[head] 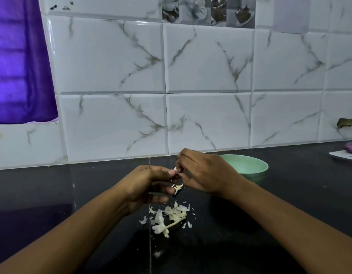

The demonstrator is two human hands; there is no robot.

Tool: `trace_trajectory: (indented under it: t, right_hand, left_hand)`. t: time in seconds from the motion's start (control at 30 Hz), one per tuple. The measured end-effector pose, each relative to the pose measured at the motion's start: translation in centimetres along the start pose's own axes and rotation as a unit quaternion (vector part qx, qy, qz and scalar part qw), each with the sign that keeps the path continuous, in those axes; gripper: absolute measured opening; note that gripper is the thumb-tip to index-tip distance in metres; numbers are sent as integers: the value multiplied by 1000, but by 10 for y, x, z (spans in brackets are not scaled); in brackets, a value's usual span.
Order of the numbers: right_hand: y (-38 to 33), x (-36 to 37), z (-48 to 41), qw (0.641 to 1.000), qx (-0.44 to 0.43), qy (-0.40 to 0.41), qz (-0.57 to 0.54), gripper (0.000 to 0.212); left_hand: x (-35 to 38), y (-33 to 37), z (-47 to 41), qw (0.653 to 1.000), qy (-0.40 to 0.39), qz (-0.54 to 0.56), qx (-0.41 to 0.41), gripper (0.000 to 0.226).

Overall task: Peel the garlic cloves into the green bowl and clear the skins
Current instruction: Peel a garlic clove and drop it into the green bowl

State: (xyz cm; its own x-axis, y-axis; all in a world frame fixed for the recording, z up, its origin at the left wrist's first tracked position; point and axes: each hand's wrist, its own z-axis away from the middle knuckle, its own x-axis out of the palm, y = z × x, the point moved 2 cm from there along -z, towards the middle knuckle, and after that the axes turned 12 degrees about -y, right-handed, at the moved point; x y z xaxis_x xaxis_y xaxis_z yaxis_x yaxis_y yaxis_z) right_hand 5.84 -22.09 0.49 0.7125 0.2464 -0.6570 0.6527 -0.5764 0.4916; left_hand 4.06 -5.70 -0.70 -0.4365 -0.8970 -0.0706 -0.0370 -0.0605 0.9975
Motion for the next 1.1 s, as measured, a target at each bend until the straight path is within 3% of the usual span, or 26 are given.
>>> trace_trajectory:
  t: [0.13,0.2,0.33,0.43,0.5,0.7,0.87,1.1]
  right_hand:
    - [3,0,2,995,34,7,-94,19]
    - [5,-2,3,976,77,21,-204,15]
    - [15,-3,6,877,232,53,-418,20]
    - [12,3,6,775,300,2,-556,25]
    - [6,8,4,746,313,-37,-586,32]
    - [2,11,3,678,316,-17,-664,6]
    - [0,10,3,652,329,-20,-683,8]
    - [0,9,3,663,342,-11,-666,11]
  left_hand:
    - [3,-1,-1,1000,9,25,11,10]
    - [4,-2,-1,999,16,24,22,12]
    - [4,-2,-2,998,30,25,47,14]
    - [5,-4,-3,997,41,15,60,13]
    - [7,-4,-4,997,46,1,68,13]
    - [8,-4,-4,996,53,0,77,13]
    - [10,-5,-5,996,40,-21,77,16]
    - [9,-6,-6,990,67,-48,112,16]
